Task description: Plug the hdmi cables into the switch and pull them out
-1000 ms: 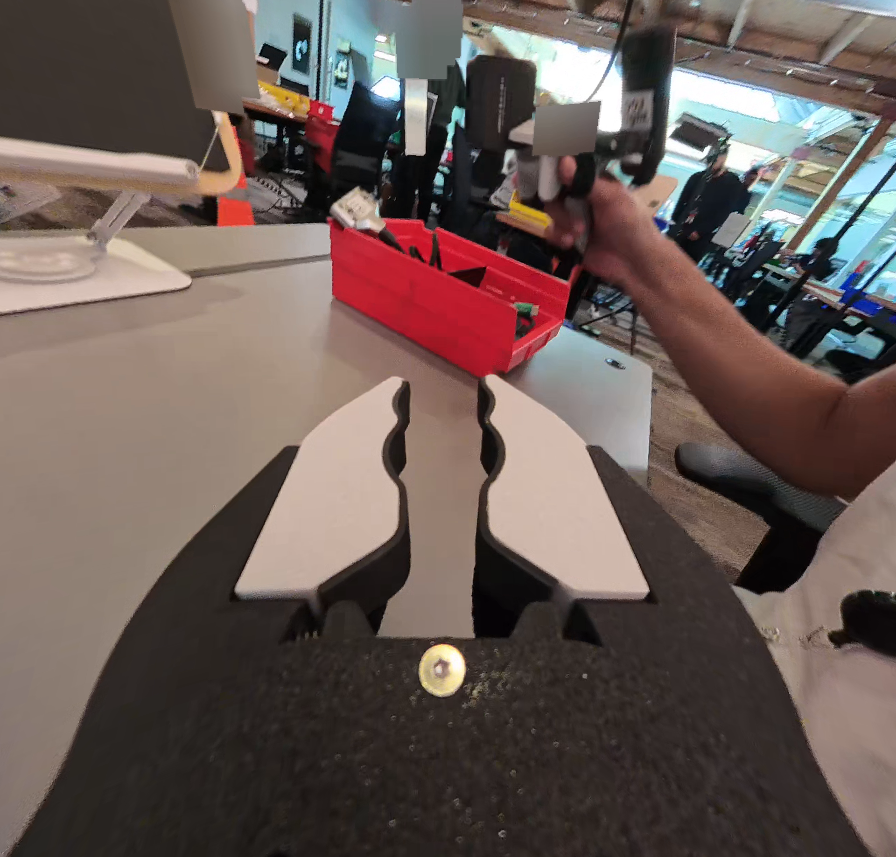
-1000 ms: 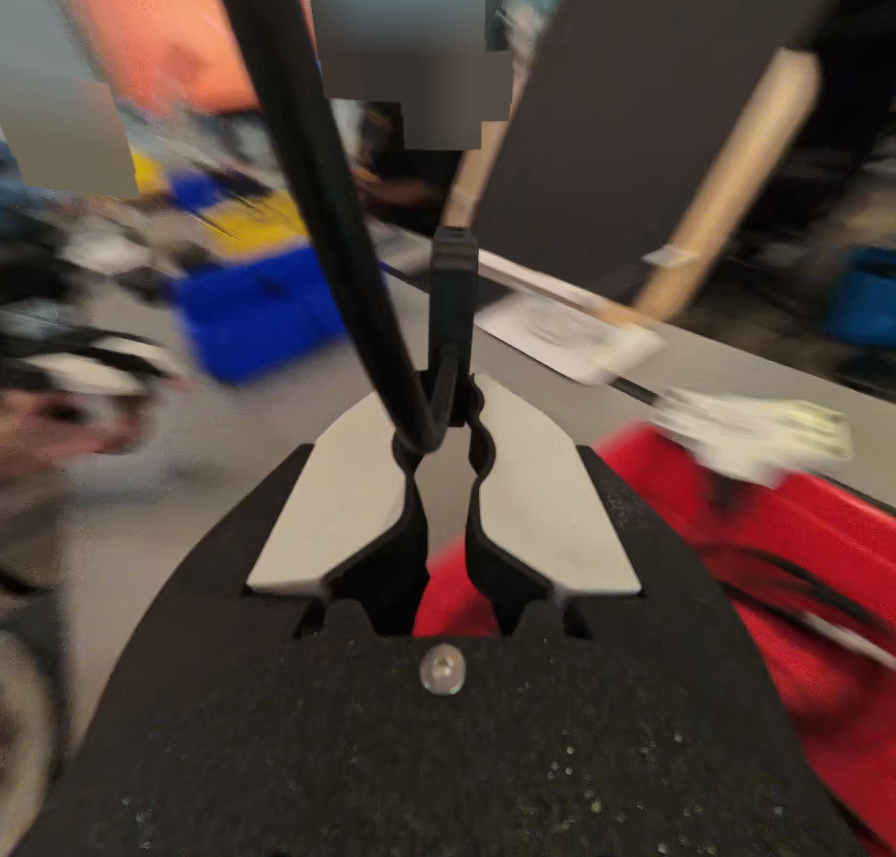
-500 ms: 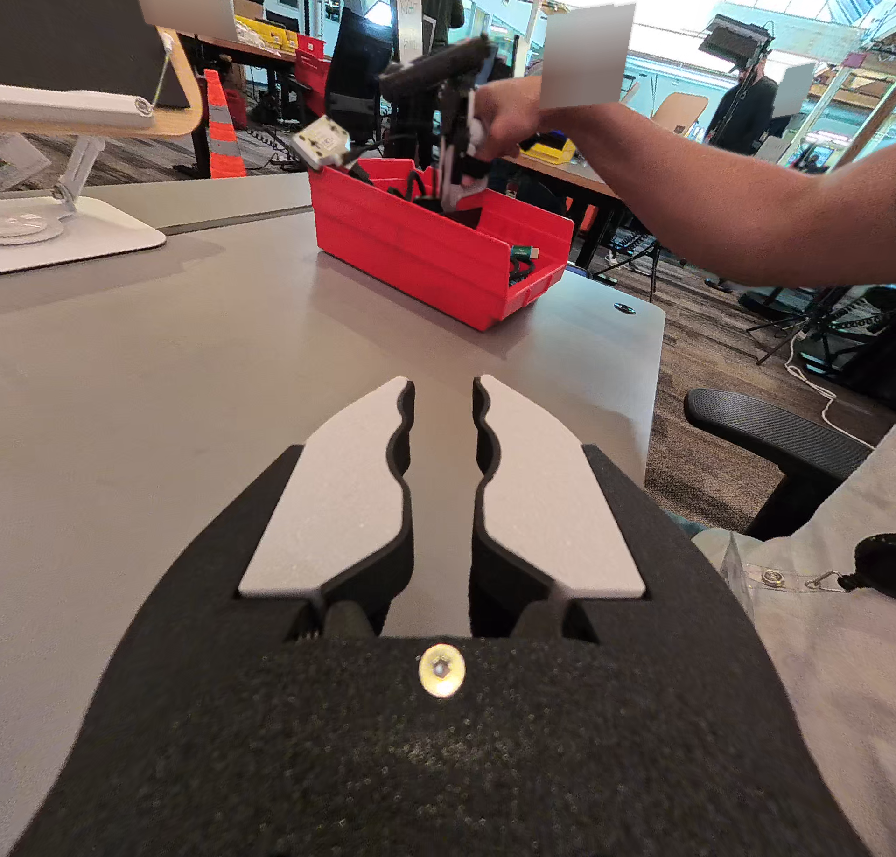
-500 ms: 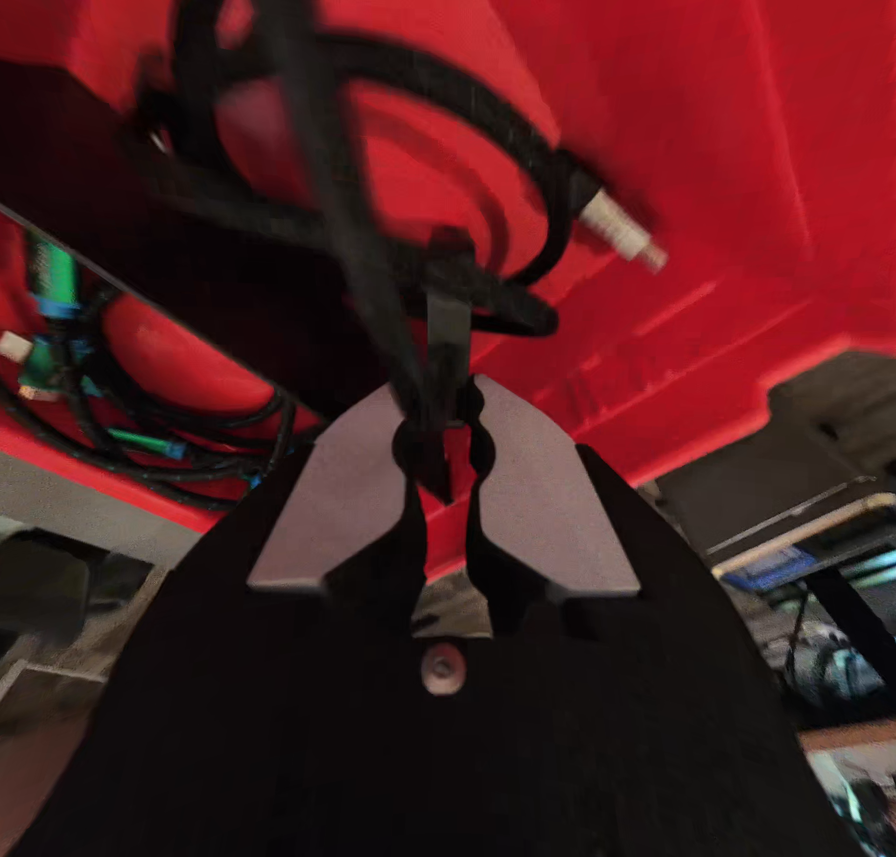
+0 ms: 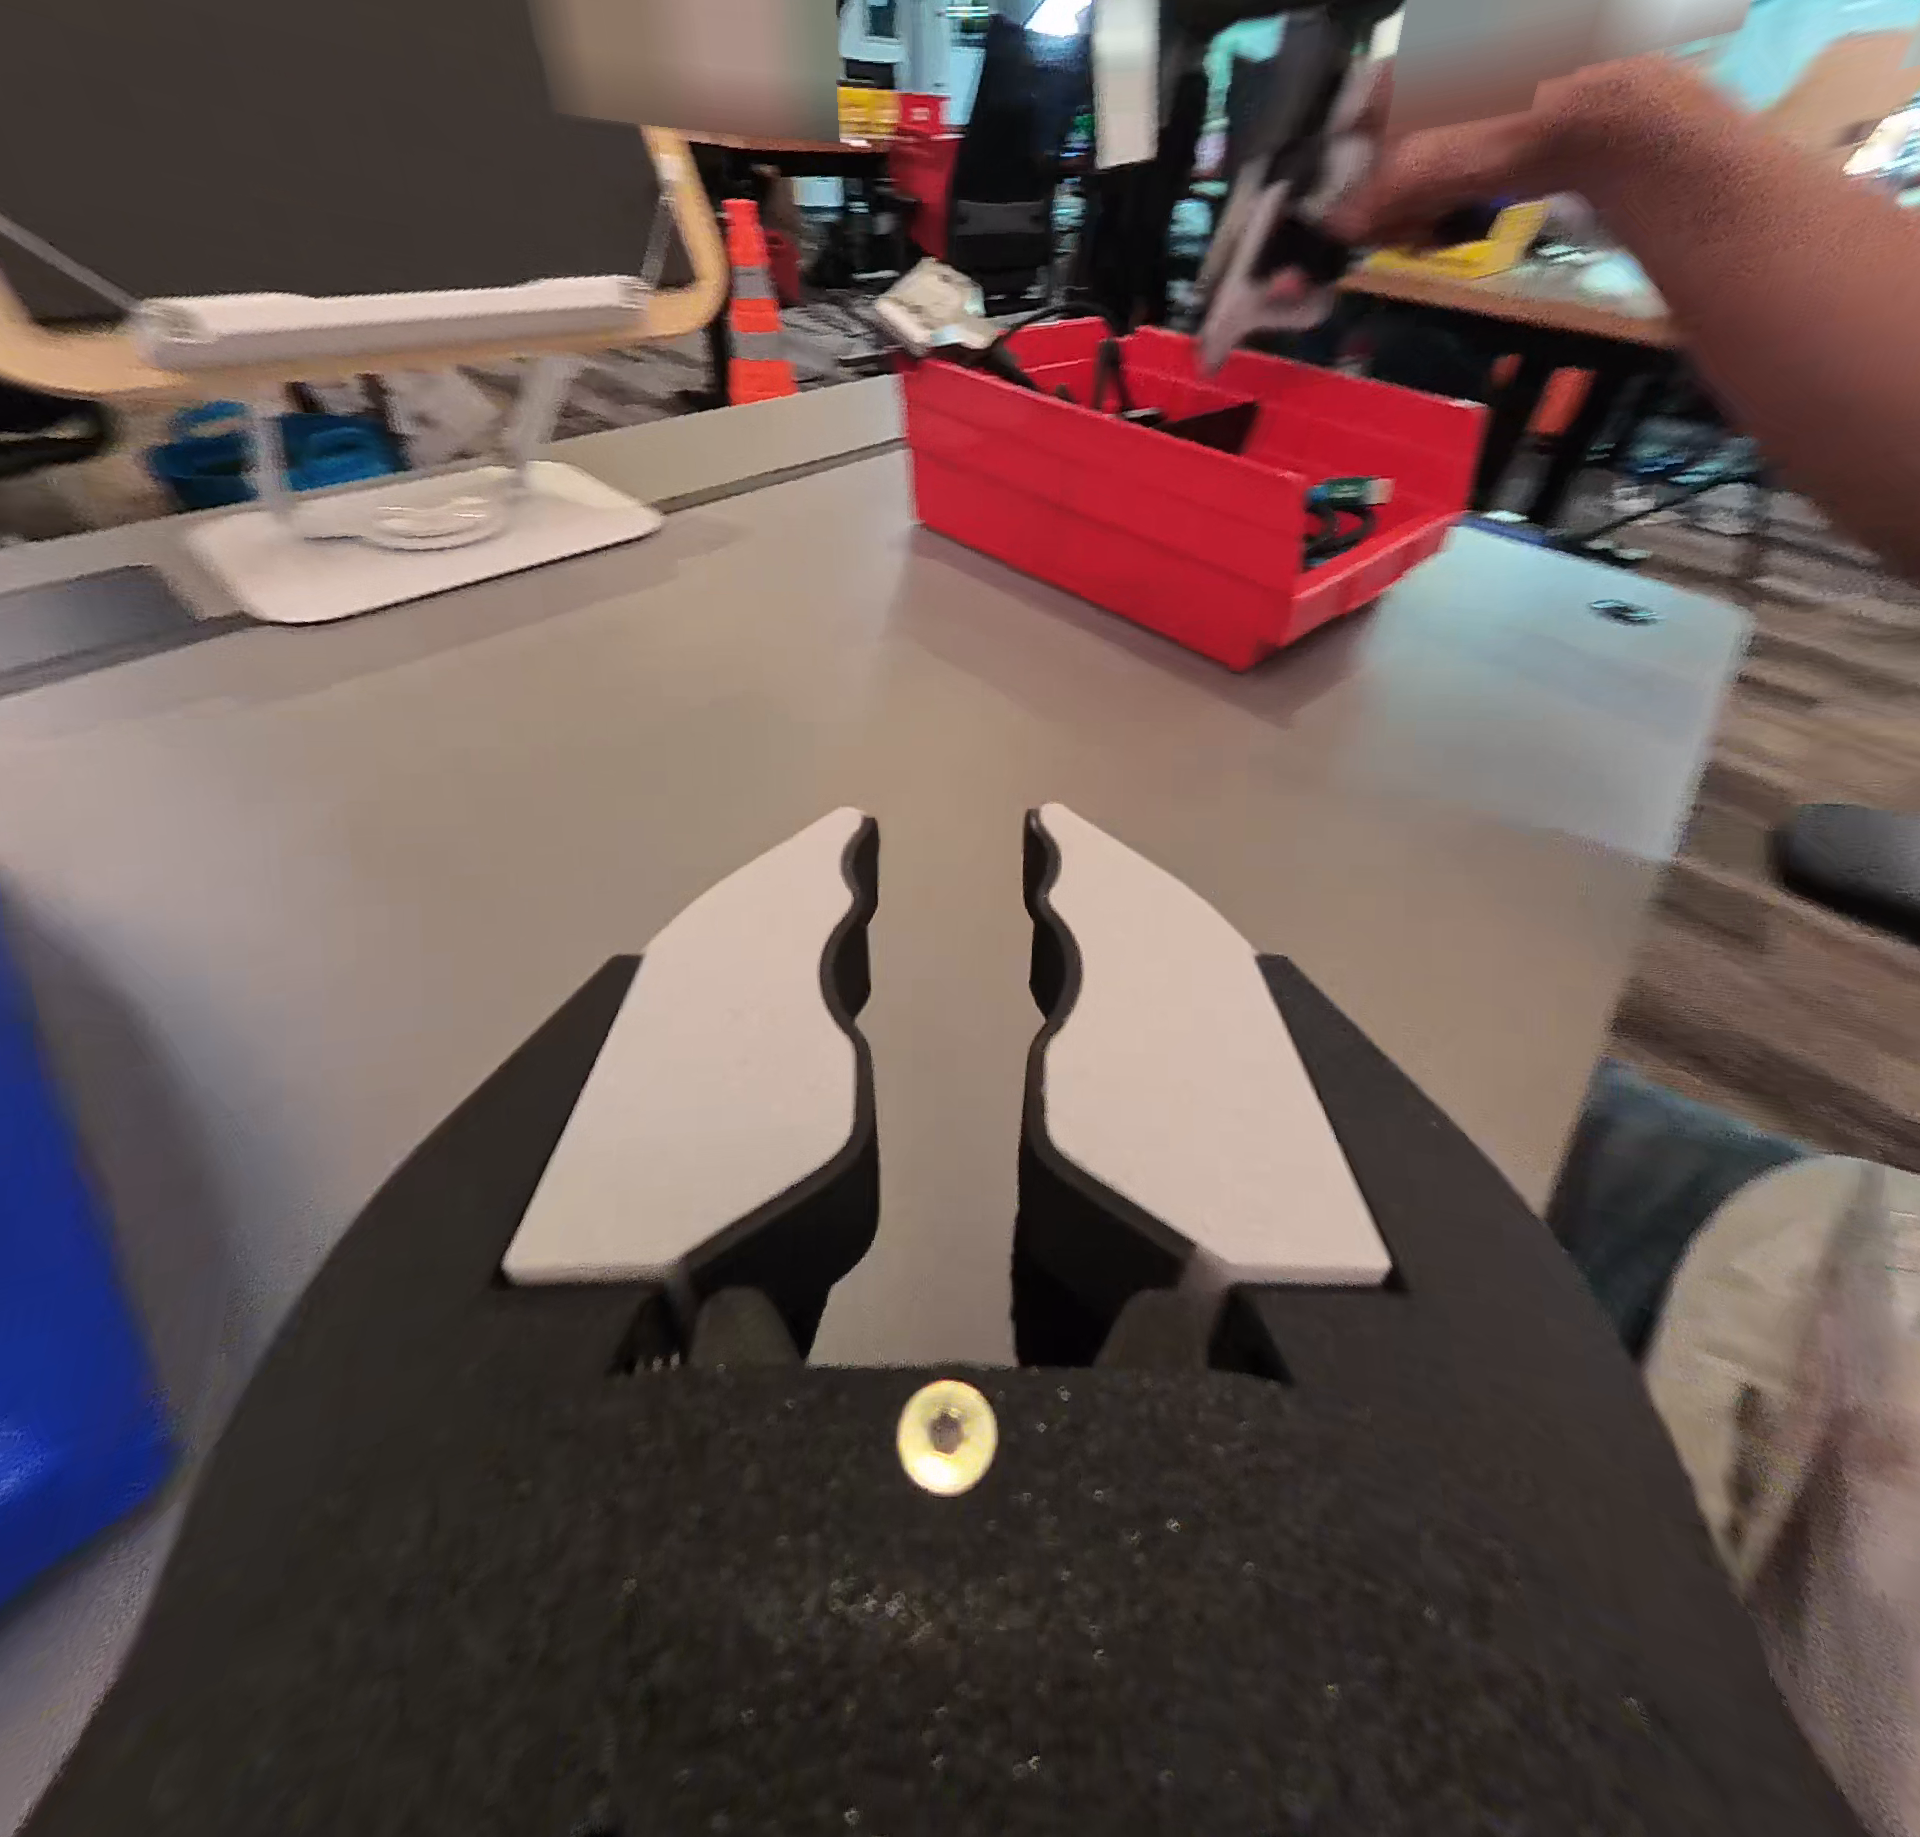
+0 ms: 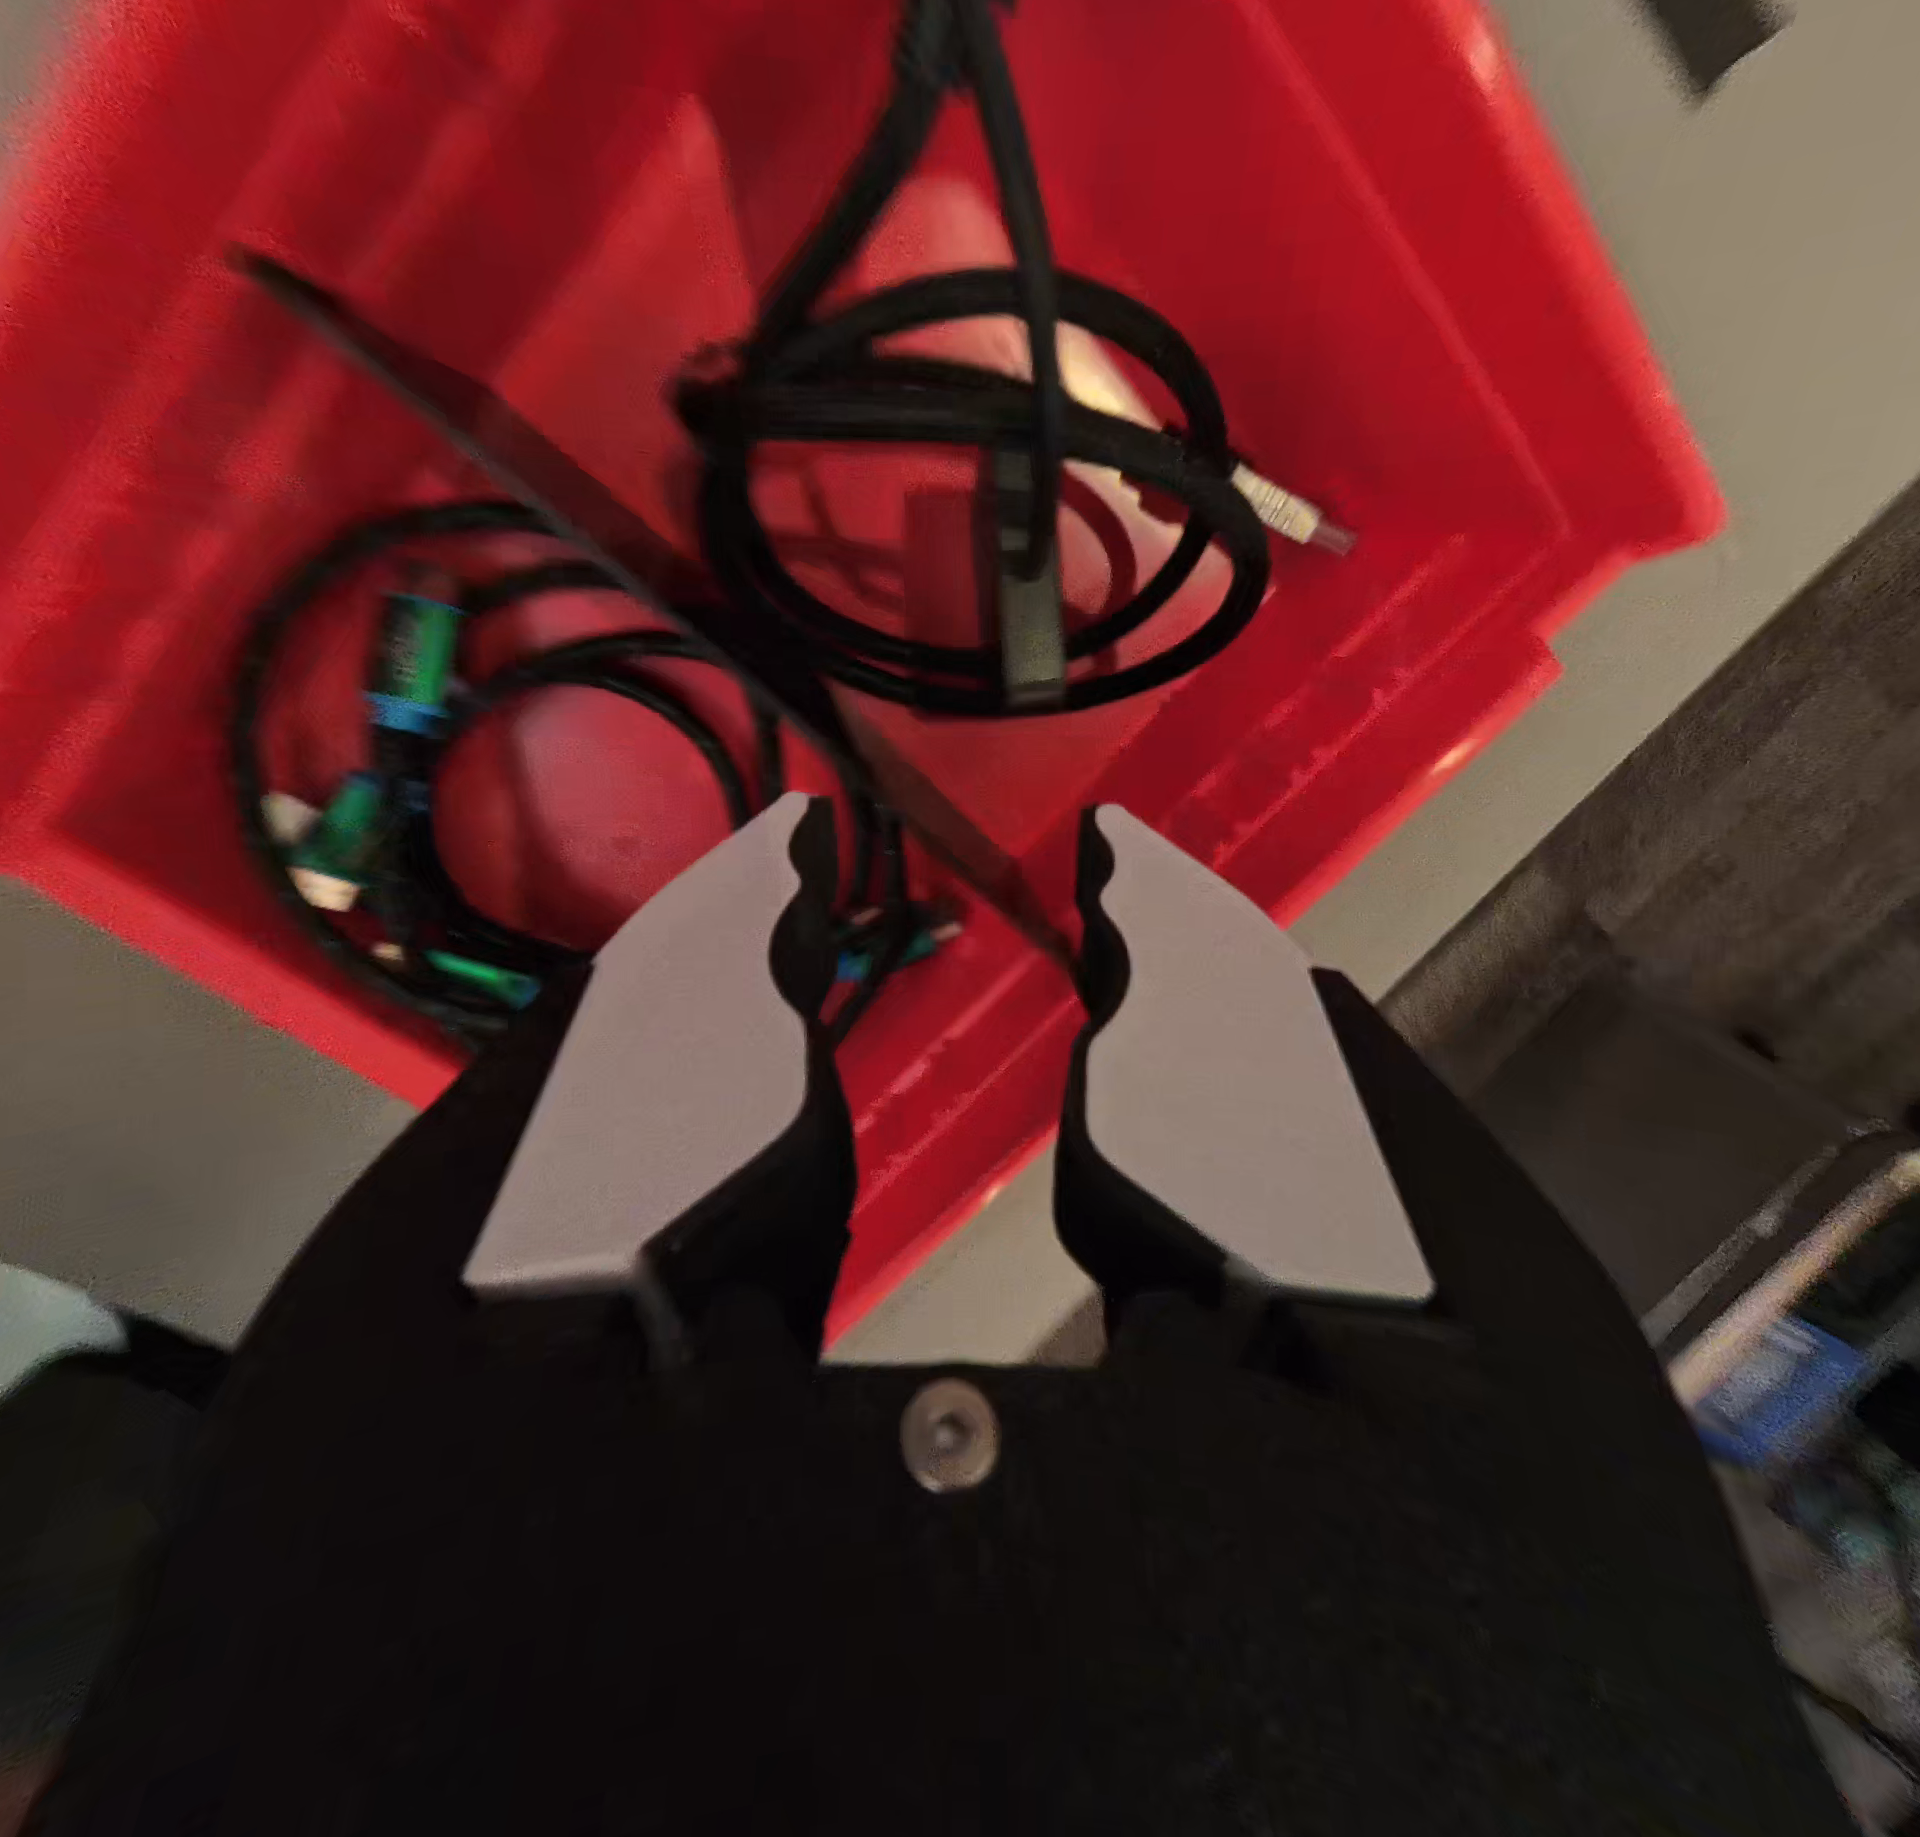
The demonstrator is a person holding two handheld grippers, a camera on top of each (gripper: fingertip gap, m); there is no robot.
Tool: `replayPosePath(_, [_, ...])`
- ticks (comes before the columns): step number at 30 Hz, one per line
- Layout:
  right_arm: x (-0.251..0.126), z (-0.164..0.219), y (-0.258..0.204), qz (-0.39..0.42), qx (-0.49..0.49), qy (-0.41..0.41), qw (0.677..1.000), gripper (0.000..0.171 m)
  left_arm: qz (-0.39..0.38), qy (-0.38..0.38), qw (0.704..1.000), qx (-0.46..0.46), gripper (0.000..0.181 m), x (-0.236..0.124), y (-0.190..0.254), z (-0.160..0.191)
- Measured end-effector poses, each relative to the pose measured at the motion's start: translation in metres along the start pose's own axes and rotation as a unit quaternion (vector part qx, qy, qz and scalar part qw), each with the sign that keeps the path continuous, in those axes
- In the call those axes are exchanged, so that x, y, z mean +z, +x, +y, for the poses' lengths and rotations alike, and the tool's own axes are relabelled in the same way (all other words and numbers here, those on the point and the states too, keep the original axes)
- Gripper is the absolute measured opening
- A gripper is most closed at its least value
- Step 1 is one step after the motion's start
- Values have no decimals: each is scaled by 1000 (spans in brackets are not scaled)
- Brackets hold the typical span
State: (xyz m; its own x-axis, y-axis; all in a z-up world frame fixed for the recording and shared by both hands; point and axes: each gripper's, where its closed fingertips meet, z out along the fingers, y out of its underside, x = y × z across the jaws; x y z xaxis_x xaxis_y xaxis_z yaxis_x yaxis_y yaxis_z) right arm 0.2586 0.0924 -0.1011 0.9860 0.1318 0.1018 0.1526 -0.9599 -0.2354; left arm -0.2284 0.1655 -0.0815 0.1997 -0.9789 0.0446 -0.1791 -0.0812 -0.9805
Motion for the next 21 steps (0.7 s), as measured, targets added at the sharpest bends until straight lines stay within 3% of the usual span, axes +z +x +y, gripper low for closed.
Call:
replayPosePath(3, [-44, -8, -46, 11, 51, 209, 976, 37, -100, -11, 995, 13, 32, -25, -37, 4])
replayPosePath(5, [-60, -8, -86, 1, 94, 354, 931, 43, -171, 7, 985, -1, 32, -50, -62, 1])
replayPosePath(7, [-59, 6, -118, -5, 160, 447, 880, 46, -235, 30, 971, -33, 35, -77, -86, 0])
replayPosePath(10, [-37, 43, -140, 55, 233, 490, 838, 44, -309, 25, 948, -72, 42, -109, -120, 14])
replayPosePath(14, [-24, 75, -148, 150, 240, 500, 818, 46, -339, -11, 937, -86, 43, -125, -148, 32])
replayPosePath(21, [-13, 67, -138, 168, 230, 488, 825, 46, -329, -23, 941, -73, 43, -106, -149, 39])
